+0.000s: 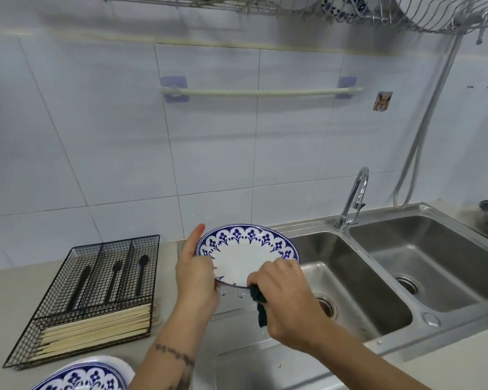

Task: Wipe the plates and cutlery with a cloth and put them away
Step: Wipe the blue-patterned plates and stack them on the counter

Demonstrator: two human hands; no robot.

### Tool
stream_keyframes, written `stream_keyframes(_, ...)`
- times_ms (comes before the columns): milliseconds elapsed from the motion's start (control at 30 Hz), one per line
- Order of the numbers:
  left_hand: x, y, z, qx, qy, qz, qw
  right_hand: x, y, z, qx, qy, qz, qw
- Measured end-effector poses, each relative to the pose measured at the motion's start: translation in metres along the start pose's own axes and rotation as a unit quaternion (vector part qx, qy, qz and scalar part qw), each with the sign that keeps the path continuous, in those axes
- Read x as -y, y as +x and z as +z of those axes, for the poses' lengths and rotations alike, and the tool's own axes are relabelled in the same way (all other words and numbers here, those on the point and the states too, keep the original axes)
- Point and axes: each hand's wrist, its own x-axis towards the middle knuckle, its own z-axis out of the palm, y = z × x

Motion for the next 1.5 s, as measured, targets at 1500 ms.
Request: stream_keyframes(1500, -0.008, -0.074, -0.135, -0.243, -0.047, 0.033, 0.968, 0.057, 0.035, 0.076, 0.261, 0.24, -0.047, 0.934)
